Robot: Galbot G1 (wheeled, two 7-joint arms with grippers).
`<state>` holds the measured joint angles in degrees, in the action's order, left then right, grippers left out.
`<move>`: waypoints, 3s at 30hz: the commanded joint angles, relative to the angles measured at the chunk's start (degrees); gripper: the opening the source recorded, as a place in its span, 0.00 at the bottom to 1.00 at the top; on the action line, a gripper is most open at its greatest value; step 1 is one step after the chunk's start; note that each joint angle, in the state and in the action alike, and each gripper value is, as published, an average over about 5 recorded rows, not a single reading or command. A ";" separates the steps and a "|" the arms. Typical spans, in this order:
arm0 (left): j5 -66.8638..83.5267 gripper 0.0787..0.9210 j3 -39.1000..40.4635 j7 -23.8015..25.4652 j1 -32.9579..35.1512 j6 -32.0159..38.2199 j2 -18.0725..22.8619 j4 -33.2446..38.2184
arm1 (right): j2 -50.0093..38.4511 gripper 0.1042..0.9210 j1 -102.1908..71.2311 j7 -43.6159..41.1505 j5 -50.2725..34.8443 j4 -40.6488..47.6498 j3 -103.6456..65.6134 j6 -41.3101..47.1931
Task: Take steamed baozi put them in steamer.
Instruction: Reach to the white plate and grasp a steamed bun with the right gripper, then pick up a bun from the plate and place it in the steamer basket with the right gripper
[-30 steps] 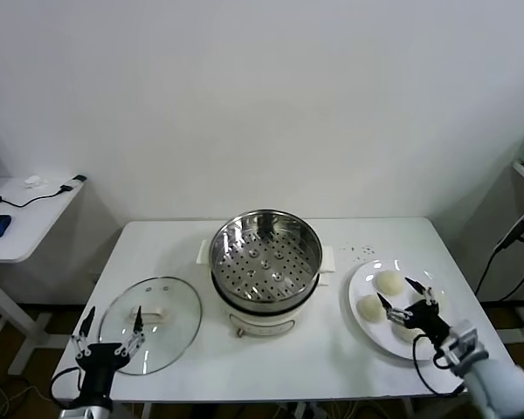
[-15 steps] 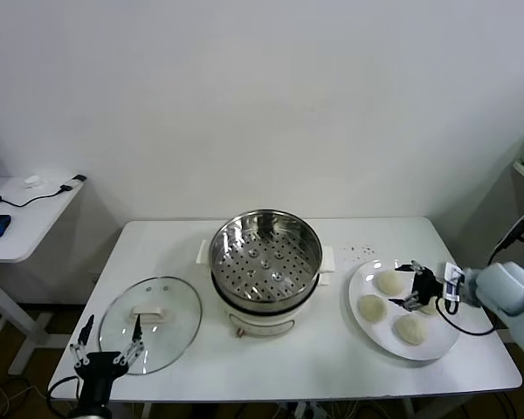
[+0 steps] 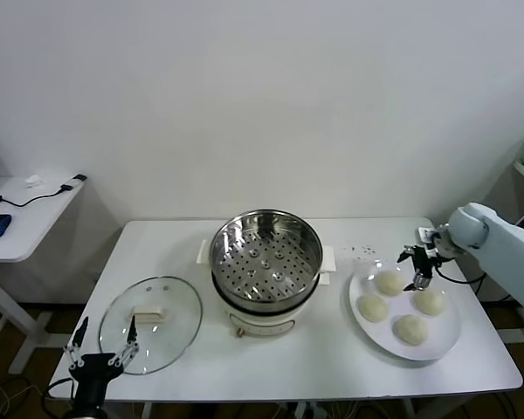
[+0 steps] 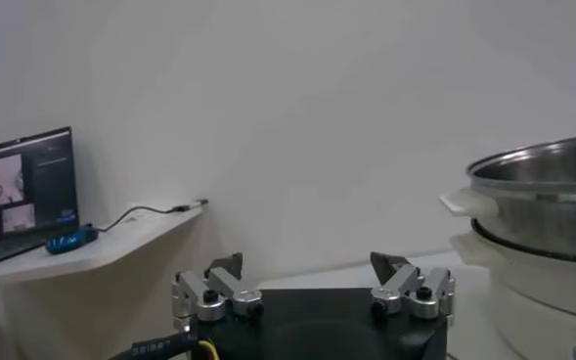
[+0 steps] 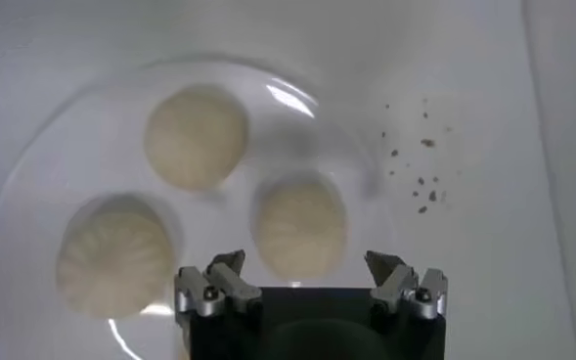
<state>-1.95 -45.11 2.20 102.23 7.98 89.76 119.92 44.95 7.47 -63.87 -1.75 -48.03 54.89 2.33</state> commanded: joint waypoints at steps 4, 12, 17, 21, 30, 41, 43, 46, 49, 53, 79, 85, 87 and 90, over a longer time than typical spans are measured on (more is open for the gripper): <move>-0.19 0.88 -0.22 0.07 -0.59 -0.56 -0.12 -0.46 | 9.13 0.88 4.39 -2.72 0.14 11.77 8.23 -1.95; -0.24 0.88 -0.54 0.09 -0.57 -0.53 -0.18 -0.84 | 10.57 0.88 1.48 -2.62 0.66 11.93 7.02 -1.49; -0.23 0.88 -0.84 0.09 -0.38 -0.42 -0.18 -0.91 | 10.78 0.88 0.42 -2.73 1.06 11.70 6.51 -1.28; -0.23 0.88 -0.98 0.09 -0.28 -0.31 -0.21 -0.98 | 10.87 0.88 0.08 -2.81 1.91 11.91 6.11 -1.44; -0.29 0.88 -0.97 0.06 0.02 -0.06 -0.19 -1.02 | 11.00 0.73 -0.22 -3.19 2.89 12.65 4.93 -2.21; -0.61 0.88 -0.95 0.05 0.30 0.18 -0.26 -1.08 | 10.49 0.60 0.00 -4.04 2.74 11.88 3.58 -3.45; -0.61 0.88 -0.96 0.04 0.47 0.27 -0.30 -1.10 | 10.00 0.59 0.74 -4.34 2.32 10.68 3.66 -3.92; -0.59 0.88 -0.96 0.03 0.68 0.37 -0.37 -1.18 | 8.53 0.59 4.45 -5.18 0.18 6.34 6.82 -5.22; -0.58 0.88 -0.88 0.02 0.83 0.52 -0.45 -1.30 | 7.17 0.59 10.80 -5.88 -2.95 0.24 12.63 -7.03; -0.61 0.88 -0.65 0.04 1.10 0.59 -0.51 -1.16 | 7.91 0.59 21.47 -6.94 -4.79 -6.35 21.36 -12.52; -0.88 0.88 -0.57 -1.85 2.47 -1.41 -0.48 0.03 | 34.09 0.57 25.39 0.99 27.14 -10.92 13.67 -45.27; -0.76 0.88 -0.79 -1.82 2.39 -1.78 -0.98 0.25 | 36.63 0.57 17.74 2.45 35.14 -8.12 10.22 -46.32; -0.73 0.88 -0.87 -1.80 2.30 -1.90 -1.08 0.32 | 37.17 0.57 16.25 2.59 36.21 -7.33 9.82 -46.23; -0.71 0.88 -0.93 -1.70 2.28 -2.14 -1.12 0.44 | 37.87 0.57 14.38 2.95 37.54 -5.79 9.40 -46.04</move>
<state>-2.70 -46.01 0.52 104.51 6.14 88.74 120.22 78.94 28.61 -62.31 27.10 -55.84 67.02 -40.90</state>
